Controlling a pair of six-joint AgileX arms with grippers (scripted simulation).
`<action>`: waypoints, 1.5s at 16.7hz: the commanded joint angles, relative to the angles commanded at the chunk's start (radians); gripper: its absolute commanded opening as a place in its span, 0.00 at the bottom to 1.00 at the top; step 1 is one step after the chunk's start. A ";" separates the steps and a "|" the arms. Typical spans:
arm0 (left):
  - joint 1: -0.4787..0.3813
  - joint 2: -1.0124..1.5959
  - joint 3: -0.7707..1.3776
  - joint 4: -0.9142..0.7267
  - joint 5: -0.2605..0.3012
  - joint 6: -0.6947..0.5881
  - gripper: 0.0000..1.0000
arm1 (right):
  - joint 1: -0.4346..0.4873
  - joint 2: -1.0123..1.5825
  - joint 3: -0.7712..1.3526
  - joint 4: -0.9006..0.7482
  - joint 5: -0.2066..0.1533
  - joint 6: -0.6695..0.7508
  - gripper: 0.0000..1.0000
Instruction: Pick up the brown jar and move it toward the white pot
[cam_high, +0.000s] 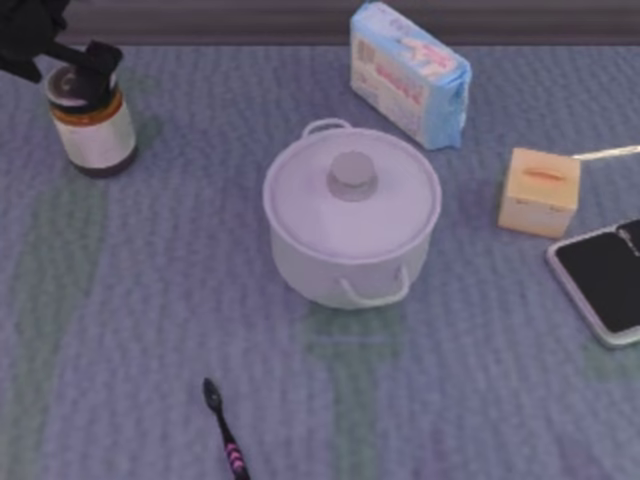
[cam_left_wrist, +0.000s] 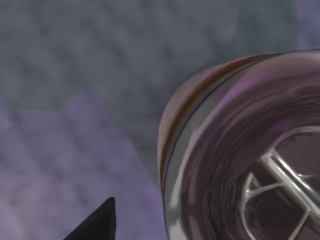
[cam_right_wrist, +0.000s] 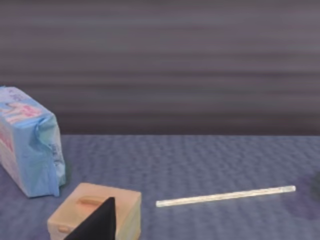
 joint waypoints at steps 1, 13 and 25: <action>0.000 0.000 0.000 0.000 0.000 0.000 1.00 | 0.000 0.000 0.000 0.000 0.000 0.000 1.00; -0.013 0.067 -0.063 0.132 -0.002 -0.013 1.00 | 0.000 0.000 0.000 0.000 0.000 0.000 1.00; -0.013 0.067 -0.063 0.132 -0.002 -0.013 0.25 | 0.000 0.000 0.000 0.000 0.000 0.000 1.00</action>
